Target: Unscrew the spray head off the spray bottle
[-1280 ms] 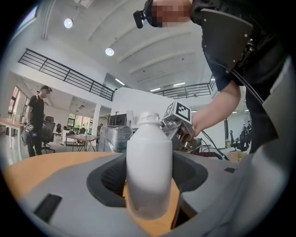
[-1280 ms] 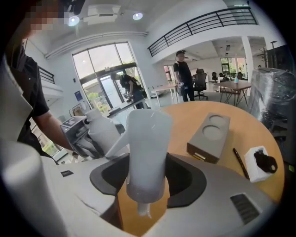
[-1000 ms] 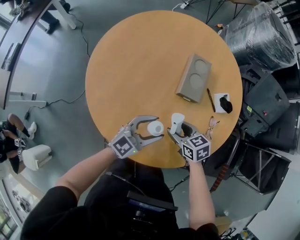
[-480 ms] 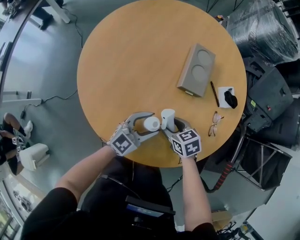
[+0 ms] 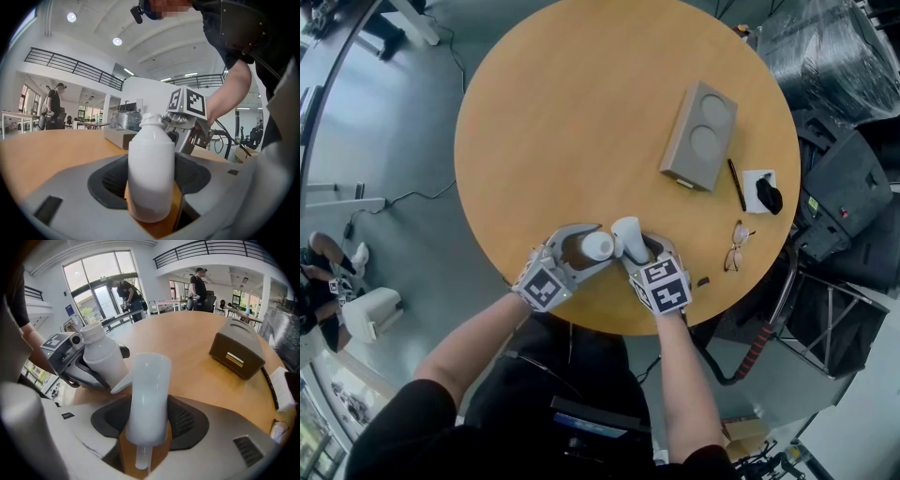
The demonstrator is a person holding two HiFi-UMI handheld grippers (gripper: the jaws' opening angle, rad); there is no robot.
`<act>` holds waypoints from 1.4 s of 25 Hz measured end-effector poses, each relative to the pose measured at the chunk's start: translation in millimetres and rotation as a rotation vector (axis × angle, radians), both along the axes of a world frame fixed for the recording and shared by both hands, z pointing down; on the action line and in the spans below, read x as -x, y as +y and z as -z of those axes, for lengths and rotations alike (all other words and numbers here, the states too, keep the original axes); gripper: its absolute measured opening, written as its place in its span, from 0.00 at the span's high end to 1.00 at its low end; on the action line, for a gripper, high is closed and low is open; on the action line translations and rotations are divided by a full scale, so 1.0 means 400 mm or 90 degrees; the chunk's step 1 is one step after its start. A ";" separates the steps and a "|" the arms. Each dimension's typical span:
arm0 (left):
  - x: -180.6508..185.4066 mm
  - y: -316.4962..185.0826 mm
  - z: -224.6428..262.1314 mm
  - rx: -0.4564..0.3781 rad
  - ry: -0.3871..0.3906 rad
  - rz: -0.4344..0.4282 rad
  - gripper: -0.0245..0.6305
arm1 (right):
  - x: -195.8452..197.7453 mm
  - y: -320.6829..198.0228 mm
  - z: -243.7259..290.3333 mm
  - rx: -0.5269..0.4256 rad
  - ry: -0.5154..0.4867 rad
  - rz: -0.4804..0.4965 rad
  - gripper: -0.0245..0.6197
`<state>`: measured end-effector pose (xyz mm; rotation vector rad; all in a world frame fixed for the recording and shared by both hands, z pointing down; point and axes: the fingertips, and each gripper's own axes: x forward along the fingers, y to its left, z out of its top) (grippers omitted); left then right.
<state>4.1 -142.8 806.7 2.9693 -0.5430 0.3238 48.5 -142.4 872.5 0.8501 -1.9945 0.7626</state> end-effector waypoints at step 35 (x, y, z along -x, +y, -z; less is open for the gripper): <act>0.076 0.055 0.268 -0.007 -0.072 -0.050 0.43 | 0.050 0.045 0.317 -0.073 -0.060 -0.024 0.46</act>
